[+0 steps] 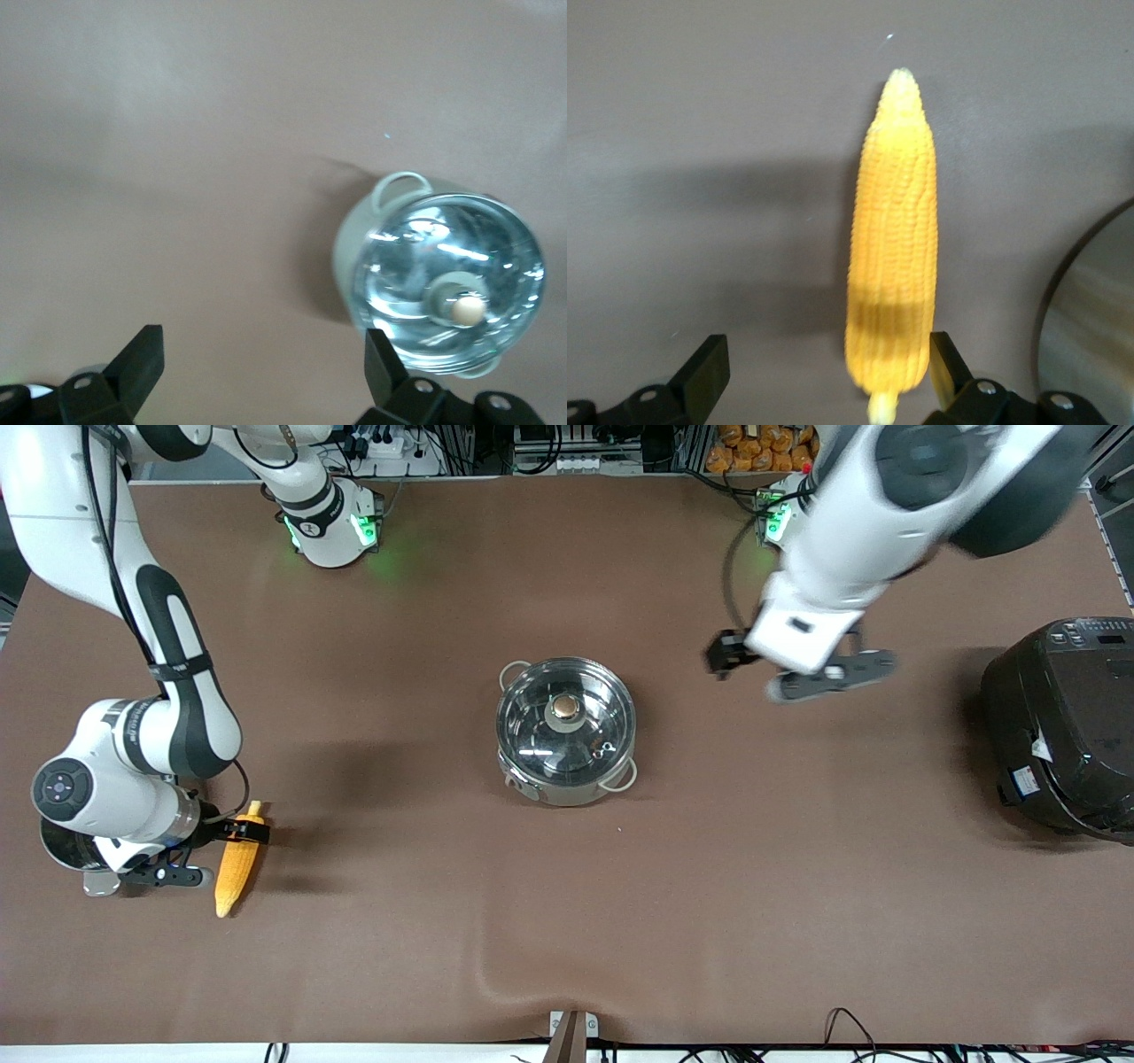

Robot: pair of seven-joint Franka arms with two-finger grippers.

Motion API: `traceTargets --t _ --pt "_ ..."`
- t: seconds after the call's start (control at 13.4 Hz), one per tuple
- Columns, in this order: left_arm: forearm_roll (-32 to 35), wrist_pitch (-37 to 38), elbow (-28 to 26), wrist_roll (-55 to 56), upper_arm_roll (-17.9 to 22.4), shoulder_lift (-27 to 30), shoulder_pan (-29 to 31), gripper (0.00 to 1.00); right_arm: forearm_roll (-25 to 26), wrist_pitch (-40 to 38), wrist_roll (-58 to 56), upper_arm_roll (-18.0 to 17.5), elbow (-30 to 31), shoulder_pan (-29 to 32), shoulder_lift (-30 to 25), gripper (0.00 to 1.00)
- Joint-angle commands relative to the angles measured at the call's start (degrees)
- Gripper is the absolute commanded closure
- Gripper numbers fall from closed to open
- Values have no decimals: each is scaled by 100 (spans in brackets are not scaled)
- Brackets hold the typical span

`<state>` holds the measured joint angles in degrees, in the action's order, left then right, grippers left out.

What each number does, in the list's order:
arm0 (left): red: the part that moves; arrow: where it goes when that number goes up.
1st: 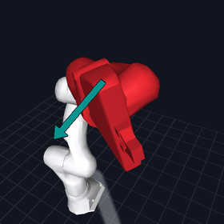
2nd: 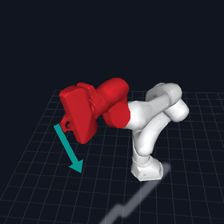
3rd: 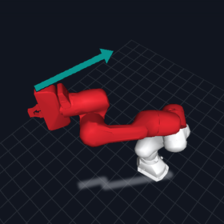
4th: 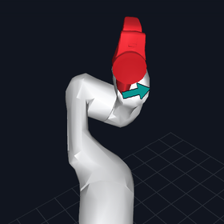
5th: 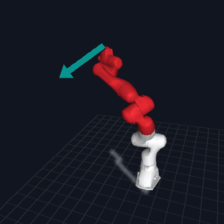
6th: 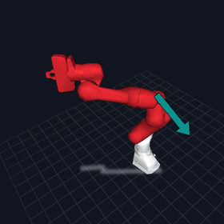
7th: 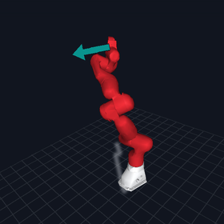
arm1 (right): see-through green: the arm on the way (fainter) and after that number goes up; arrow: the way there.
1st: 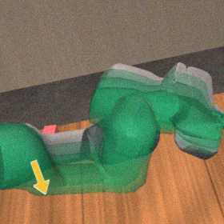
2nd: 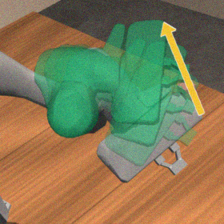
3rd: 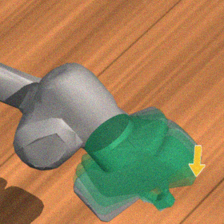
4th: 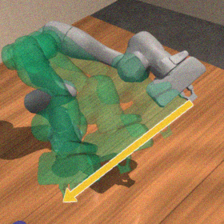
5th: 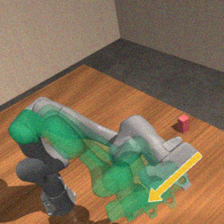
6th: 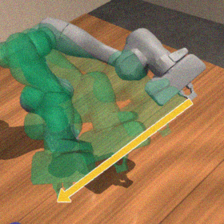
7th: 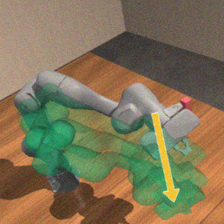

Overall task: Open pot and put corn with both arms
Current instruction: 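Grasp the corn with the right gripper while the left gripper grasps the lid knob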

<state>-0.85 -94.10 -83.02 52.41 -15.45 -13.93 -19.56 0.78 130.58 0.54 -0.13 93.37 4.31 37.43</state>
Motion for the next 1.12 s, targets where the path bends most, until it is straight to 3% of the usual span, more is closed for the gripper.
traceTargets --t 0.0,0.22,0.52,0.6,0.67,0.75,1.05 --pt "172 -475 436 1311 51 -784 -783 0 106 335 -273 -66 -12 228 238 0" --pt "575 -1056 436 2114 77 -1294 -1286 0 106 415 -353 -66 -29 272 335 0" --pt "797 -1653 436 2606 77 -1665 -1506 0 115 758 -344 -66 -73 307 607 0" --pt "831 -1873 436 2729 77 -1761 -1542 0 124 775 -353 -66 -73 316 616 15" --pt "867 -2049 436 2818 86 -1858 -1629 0 115 802 -344 -66 -73 316 625 71" --pt "971 -2103 436 2862 104 -1937 -1726 0 124 898 -353 -66 -65 307 660 100" --pt "1192 -2112 427 2863 104 -2131 -1788 0 343 978 -563 -66 -30 281 661 100"
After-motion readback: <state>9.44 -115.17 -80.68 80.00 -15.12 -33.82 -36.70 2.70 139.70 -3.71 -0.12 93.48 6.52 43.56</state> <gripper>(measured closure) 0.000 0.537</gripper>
